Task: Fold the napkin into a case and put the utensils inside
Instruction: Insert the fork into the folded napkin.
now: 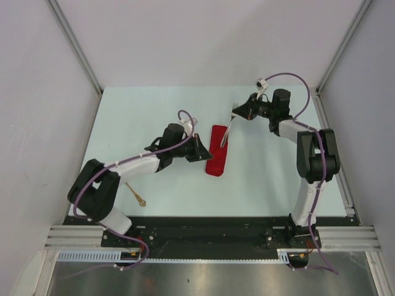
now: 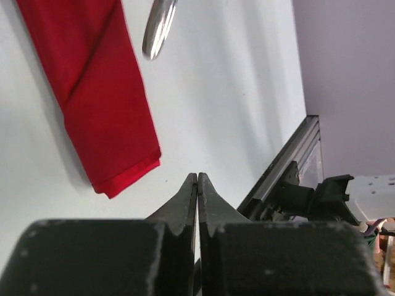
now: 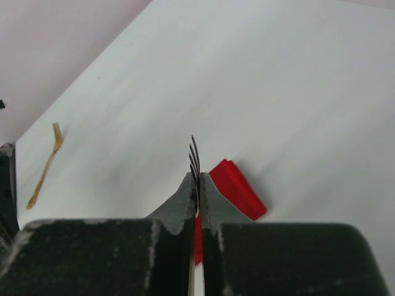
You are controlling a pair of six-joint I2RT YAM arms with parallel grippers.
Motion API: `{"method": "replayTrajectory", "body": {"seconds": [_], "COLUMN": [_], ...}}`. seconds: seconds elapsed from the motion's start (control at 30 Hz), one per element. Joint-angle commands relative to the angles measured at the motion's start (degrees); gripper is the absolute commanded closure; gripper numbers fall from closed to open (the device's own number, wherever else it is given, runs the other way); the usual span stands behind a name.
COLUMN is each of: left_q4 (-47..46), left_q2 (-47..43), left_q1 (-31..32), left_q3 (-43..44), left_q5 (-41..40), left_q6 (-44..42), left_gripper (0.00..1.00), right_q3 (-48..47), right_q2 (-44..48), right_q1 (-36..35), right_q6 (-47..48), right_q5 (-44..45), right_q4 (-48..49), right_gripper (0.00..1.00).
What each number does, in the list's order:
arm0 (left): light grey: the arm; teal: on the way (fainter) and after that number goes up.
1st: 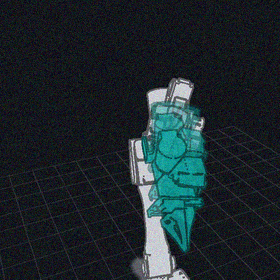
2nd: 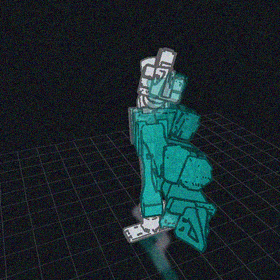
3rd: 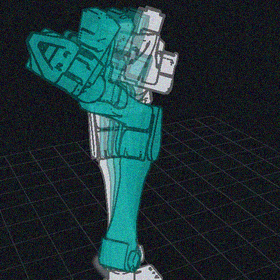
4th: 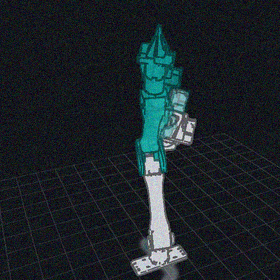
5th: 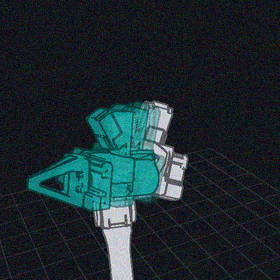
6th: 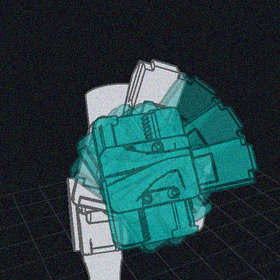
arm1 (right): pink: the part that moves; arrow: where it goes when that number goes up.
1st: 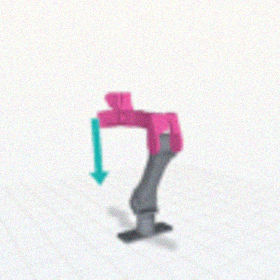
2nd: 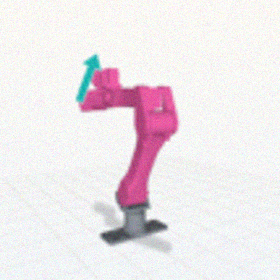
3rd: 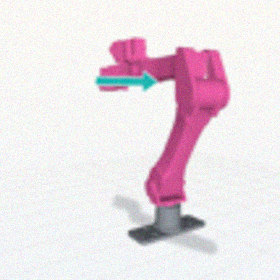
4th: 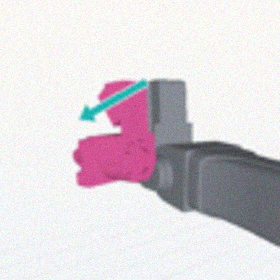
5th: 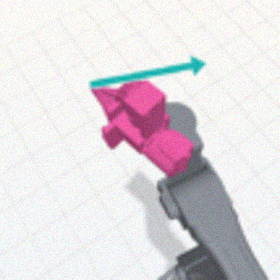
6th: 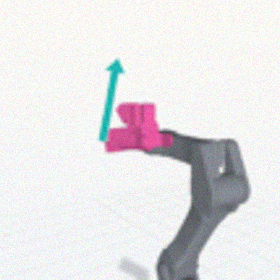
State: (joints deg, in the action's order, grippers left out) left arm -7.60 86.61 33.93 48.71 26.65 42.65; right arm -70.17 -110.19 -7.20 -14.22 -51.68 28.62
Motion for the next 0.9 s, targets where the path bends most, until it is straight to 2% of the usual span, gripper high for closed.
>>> {"method": "replayTrajectory", "body": {"seconds": [0.0,0.2,0.43,0.87], "left_q4": [-4.62,-5.85,-6.12,-7.52], "left_q2": [5.57,11.81,16.31,15.52], "left_q1": [1.31,1.4,1.4,1.49], "left_q3": [3.76,5.69,6.84,2.19], "left_q5": [-1.6,-0.99,-0.55,0.07], "left_q6": [1.91,1.73,2.7,3.22], "left_gripper": [0.99,1.0,1.0,1.0], "right_q3": [-8.74,-18.94,-21.41,-21.06], "right_q2": [-5.99,-13.37,-16.19,-18.22], "right_q1": [0.61,0.96,0.7,-0.8], "right_q6": [2.71,3.67,4.28,5.16], "right_q5": [-1.32,-1.67,-3.34,-5.01], "right_q4": [1.09,-3.48,-5.24,-6.12], "right_gripper": [1.0,1.0,1.0,1.0]}}
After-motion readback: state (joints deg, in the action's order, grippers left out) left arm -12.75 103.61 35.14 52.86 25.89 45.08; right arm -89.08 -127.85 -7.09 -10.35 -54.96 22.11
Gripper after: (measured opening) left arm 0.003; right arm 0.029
